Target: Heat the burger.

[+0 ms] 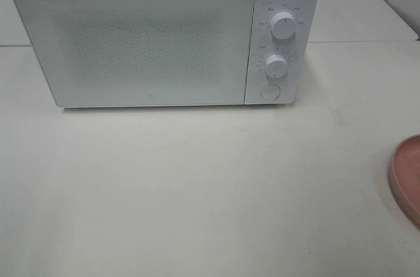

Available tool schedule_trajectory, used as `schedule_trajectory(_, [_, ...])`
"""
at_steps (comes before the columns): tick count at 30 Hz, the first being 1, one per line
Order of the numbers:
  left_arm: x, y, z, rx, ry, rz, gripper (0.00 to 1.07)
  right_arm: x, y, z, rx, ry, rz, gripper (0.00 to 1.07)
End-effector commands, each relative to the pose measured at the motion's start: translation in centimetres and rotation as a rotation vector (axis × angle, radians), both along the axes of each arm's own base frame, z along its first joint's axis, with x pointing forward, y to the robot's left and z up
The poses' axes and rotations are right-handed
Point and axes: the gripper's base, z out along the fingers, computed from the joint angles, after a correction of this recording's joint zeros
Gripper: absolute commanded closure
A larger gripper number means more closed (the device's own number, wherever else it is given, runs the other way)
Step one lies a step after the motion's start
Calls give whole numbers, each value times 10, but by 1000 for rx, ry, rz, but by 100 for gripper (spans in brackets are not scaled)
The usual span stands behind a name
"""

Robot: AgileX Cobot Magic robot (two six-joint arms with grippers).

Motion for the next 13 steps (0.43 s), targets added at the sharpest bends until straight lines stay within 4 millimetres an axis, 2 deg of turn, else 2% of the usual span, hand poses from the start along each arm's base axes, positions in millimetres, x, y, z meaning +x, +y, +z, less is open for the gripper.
schedule_trajectory(1, [-3, -1, -1, -7, -17, -2, 7, -3, 0, 0, -5, -38, -1, 31])
schedule_trajectory(13, [-3, -1, -1, -7, -17, -2, 7, -3, 0, 0, -5, -38, -1, 31])
